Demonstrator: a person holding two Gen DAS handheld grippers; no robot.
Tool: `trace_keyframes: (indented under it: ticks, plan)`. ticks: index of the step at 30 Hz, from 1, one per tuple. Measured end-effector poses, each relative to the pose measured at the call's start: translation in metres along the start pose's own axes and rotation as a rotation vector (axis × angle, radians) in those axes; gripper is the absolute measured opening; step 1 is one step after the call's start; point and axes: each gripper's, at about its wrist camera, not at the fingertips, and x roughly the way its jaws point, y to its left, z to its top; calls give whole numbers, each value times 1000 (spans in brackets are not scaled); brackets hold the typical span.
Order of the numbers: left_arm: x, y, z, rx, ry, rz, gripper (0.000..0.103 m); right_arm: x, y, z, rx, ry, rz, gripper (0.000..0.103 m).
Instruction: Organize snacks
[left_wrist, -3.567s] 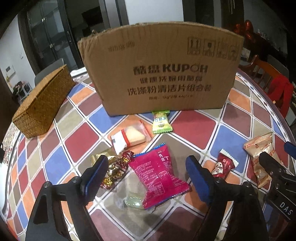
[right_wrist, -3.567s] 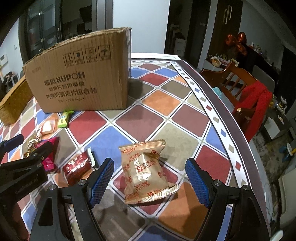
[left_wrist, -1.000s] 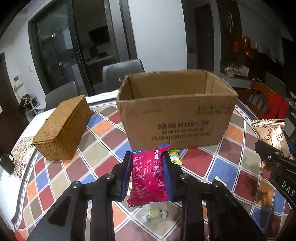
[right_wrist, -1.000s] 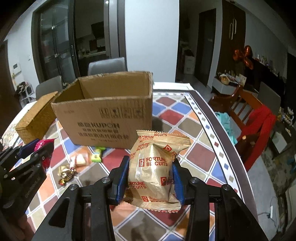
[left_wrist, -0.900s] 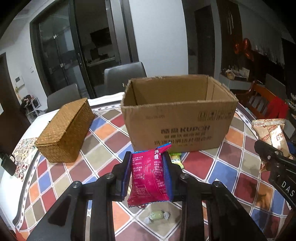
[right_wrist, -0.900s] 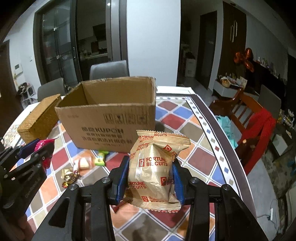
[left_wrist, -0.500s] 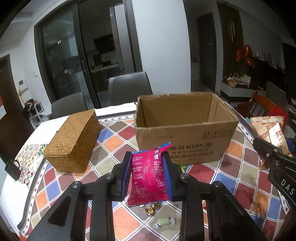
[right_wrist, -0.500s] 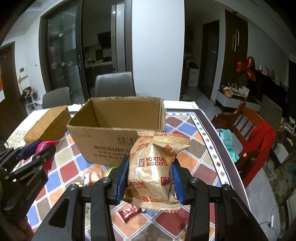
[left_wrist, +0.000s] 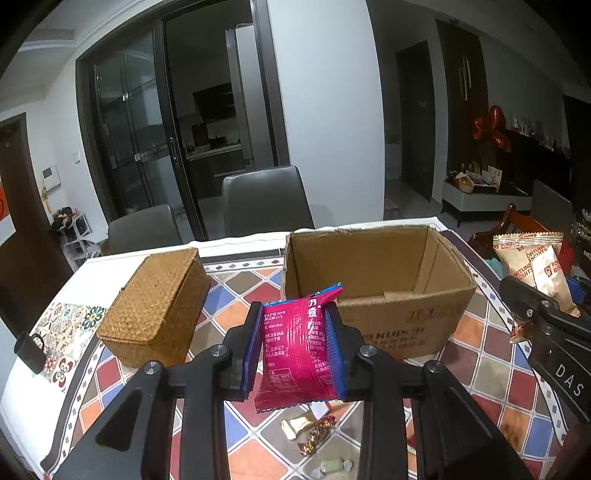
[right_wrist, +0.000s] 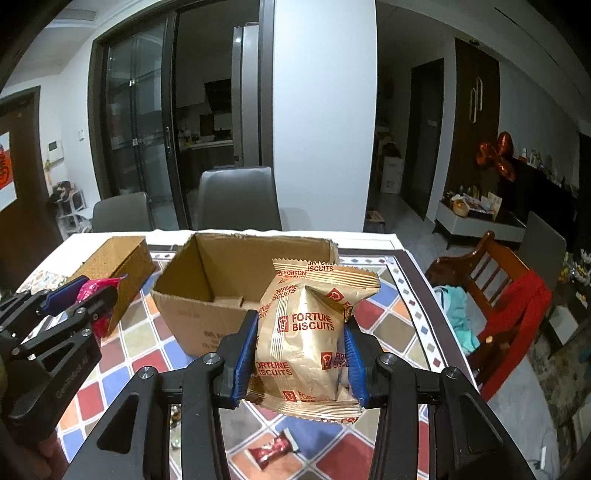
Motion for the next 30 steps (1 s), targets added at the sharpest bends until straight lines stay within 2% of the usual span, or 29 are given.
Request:
trace_keyframes:
  ticks: [12,30]
  plan:
    - [12,-1,29,11,-32,-10,32,12,2,26,-11,-38,7,44]
    - [45,-4,53,27,-48,-30,32,45,6,50,-28,-48,13,44]
